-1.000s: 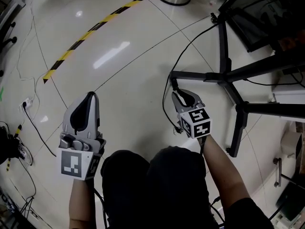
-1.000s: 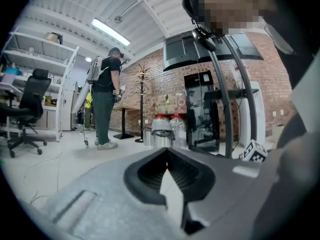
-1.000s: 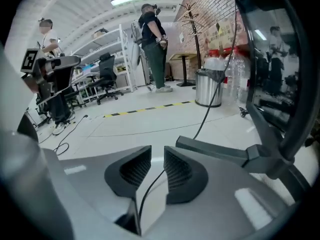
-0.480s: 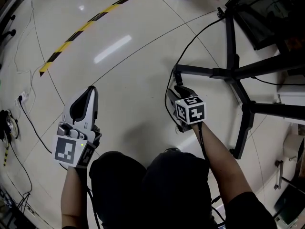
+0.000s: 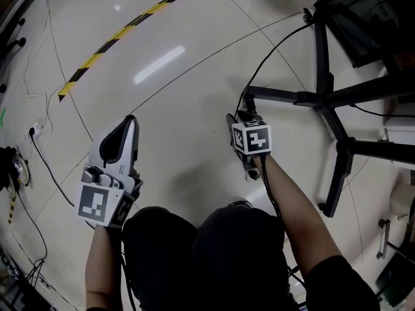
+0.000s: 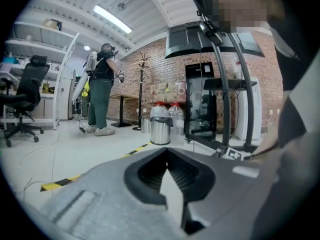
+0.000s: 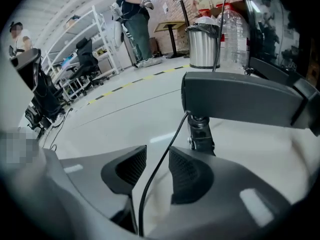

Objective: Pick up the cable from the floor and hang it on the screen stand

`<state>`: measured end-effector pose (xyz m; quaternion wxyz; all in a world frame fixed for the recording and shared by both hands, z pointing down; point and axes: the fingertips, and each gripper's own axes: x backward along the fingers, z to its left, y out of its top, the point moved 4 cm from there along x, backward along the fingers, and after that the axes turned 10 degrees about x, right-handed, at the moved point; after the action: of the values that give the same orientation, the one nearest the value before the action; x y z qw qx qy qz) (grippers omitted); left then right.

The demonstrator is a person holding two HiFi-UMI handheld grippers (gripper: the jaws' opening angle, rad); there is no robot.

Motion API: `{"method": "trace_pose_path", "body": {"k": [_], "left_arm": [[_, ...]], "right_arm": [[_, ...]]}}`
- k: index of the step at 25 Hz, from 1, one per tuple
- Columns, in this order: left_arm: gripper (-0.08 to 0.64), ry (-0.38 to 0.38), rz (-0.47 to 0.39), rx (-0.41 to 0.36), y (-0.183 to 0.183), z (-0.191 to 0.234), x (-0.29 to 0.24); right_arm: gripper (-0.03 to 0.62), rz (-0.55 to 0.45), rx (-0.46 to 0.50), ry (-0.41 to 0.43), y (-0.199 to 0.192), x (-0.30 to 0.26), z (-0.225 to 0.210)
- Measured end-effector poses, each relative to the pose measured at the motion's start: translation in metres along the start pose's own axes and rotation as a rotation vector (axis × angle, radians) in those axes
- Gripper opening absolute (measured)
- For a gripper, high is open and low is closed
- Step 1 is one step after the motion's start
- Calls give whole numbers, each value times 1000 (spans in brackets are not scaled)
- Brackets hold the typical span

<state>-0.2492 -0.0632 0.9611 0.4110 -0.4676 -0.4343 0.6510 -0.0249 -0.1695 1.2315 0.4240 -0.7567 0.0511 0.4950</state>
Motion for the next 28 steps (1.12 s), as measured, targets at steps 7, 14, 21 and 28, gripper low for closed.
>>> {"method": "trace_pose_path", "body": {"k": [7, 14, 21, 28], "left_arm": [[5, 1, -10, -10, 4, 8, 2], [5, 0, -7, 2, -1, 13, 7], [5, -8, -1, -5, -4, 15, 6], [5, -1, -22, 21, -2, 18, 2]], "right_arm": [[141, 50, -174, -77, -8, -3, 0], [77, 42, -77, -141, -4, -16, -3], [18, 3, -128, -101, 6, -8, -8], [17, -102, -117, 49, 39, 21, 17]]}}
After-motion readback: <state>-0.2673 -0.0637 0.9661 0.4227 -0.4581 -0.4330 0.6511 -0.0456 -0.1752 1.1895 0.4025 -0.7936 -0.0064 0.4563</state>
